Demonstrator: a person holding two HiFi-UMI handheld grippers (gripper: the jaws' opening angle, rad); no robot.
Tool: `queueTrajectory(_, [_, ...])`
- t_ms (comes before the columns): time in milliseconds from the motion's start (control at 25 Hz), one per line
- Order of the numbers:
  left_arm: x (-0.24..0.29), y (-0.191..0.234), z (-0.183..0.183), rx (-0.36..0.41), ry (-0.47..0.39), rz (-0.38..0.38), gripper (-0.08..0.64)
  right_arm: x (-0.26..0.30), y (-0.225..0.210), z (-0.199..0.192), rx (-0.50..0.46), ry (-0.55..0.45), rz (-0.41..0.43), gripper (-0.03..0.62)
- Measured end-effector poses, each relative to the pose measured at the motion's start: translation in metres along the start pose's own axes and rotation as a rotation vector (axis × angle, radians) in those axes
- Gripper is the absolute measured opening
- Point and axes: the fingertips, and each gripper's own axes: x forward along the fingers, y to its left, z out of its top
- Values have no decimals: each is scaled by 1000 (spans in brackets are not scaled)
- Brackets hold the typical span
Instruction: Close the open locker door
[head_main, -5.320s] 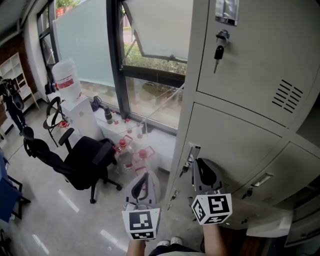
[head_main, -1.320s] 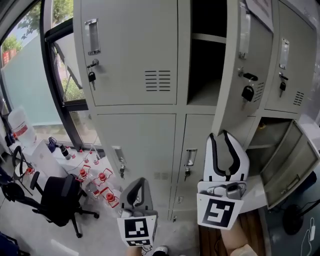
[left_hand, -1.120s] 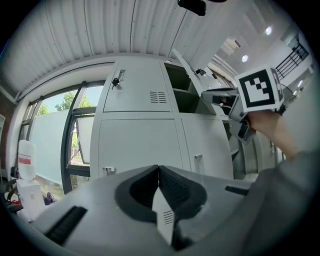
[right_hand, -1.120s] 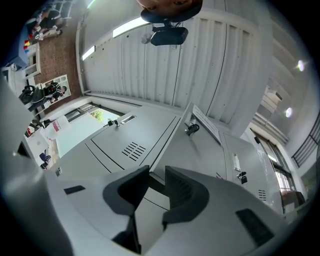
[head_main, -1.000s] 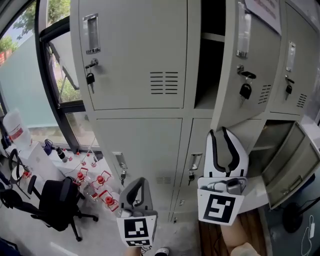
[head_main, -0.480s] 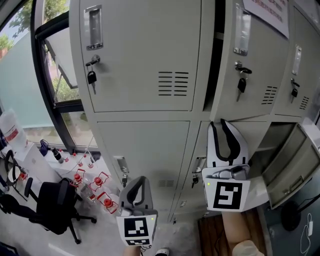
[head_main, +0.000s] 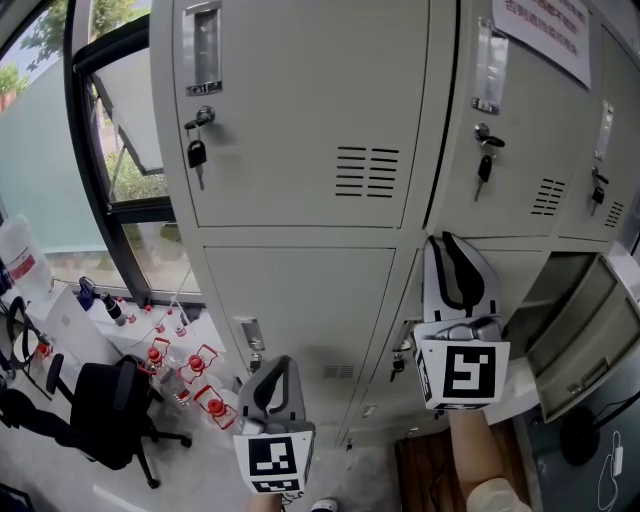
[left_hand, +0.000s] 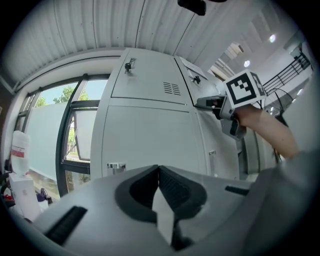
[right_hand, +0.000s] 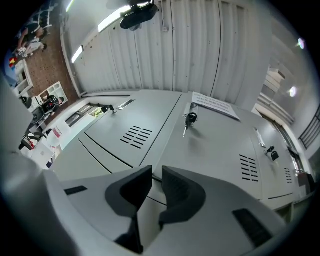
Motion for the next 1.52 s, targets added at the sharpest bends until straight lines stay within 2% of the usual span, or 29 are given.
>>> queueTrajectory(80, [0,2,0,-11,2,2,3,3,1,-1,1,4,7,62])
queueTrajectory(160, [1,4,-1,10,-3,0,3,6,2,-1,-6,8,7,48])
queueTrajectory(240, [1,6,-1,14,-5,-1,3,9,3,-2,-15,15,4,46])
queueTrajectory(360, [0,7,-1,-19,3,6,3,13,2,-5,-14,29,0,43])
queueTrajectory(560, [1,7,-3,-3,6,-3,3,20,0,-11,1,58,2,38])
queueTrajectory(920, [5,-1,-4,-8,8,-28,3,13,-2,-8,39,43,12,37])
queueTrajectory(1200, [11,-29,-1,-21,2,-103,3,-35,-28,-18,102,74,-55,38])
queueTrajectory(1360, [21,-58,3,11,-18,-196,3,-75,-49,-44,120,153,-132,38])
queueTrajectory(1520, [29,-89,5,-10,-16,-279,3,-125,-70,-75,126,250,-231,38])
